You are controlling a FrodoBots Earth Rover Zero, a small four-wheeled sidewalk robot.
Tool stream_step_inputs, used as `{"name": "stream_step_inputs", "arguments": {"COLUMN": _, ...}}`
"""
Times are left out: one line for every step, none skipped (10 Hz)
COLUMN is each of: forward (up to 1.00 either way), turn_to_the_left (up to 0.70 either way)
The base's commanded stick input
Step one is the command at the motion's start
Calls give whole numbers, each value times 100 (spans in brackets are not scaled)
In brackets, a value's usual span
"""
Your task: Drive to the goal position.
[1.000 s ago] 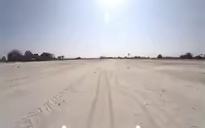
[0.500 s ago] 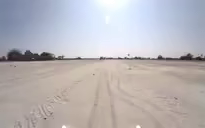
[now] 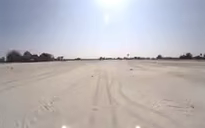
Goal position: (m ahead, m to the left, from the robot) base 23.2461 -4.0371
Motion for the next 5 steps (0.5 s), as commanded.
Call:
{"name": "stream_step_inputs", "arguments": {"forward": 70, "turn_to_the_left": 0}}
{"name": "stream_step_inputs", "arguments": {"forward": 70, "turn_to_the_left": 0}}
{"name": "stream_step_inputs", "arguments": {"forward": 70, "turn_to_the_left": 0}}
{"name": "stream_step_inputs", "arguments": {"forward": 70, "turn_to_the_left": 0}}
{"name": "stream_step_inputs", "arguments": {"forward": 70, "turn_to_the_left": 0}}
